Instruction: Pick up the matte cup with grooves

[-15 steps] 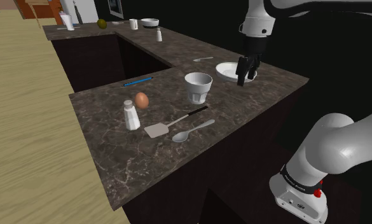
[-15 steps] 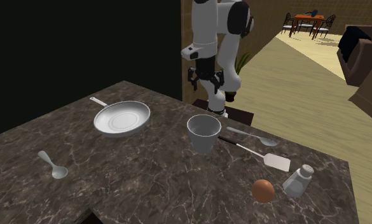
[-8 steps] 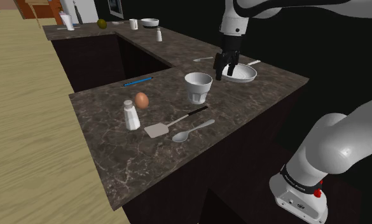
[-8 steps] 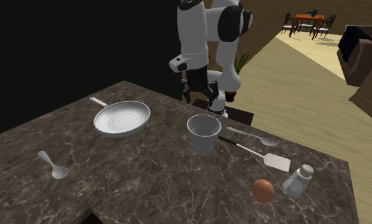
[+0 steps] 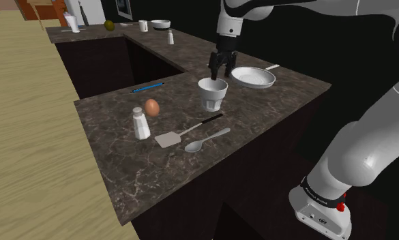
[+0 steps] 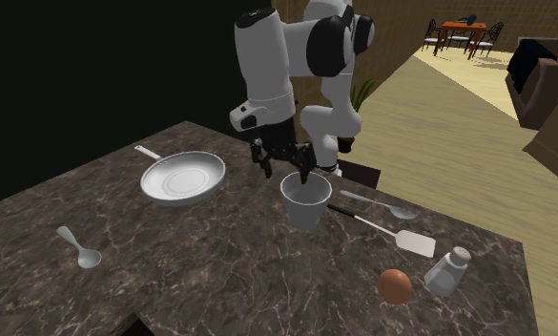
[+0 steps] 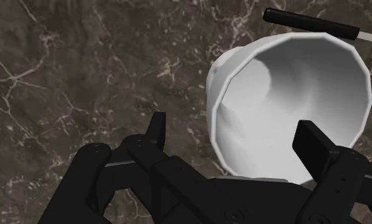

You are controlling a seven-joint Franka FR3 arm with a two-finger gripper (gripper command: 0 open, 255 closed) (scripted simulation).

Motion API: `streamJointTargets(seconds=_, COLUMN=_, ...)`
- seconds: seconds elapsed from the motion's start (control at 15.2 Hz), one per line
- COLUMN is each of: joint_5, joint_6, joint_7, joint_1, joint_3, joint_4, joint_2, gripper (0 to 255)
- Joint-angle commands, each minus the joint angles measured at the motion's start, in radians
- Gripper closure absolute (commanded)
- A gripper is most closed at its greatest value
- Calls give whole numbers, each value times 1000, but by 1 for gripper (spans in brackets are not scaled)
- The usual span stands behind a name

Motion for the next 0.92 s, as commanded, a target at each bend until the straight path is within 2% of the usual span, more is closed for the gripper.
streamJointTargets(seconds=0.0, joint_5=3, joint_6=27, joint_7=-5, joint_1=0, joint_3=-1, joint_4=-15, joint_2=11, gripper=0)
streamJointTargets(seconds=0.33, joint_5=6, joint_6=100, joint_7=-16, joint_1=0, joint_3=0, joint_4=-85, joint_2=15, gripper=0)
streamJointTargets(seconds=0.46, joint_5=6, joint_6=100, joint_7=-16, joint_1=0, joint_3=0, joint_4=-85, joint_2=15, gripper=0)
streamJointTargets(seconds=0.53, joint_5=6, joint_6=101, joint_7=-15, joint_1=1, joint_3=1, joint_4=-85, joint_2=16, gripper=255)
streamJointTargets(seconds=0.86, joint_5=6, joint_6=101, joint_7=-14, joint_1=1, joint_3=1, joint_4=-85, joint_2=16, gripper=255)
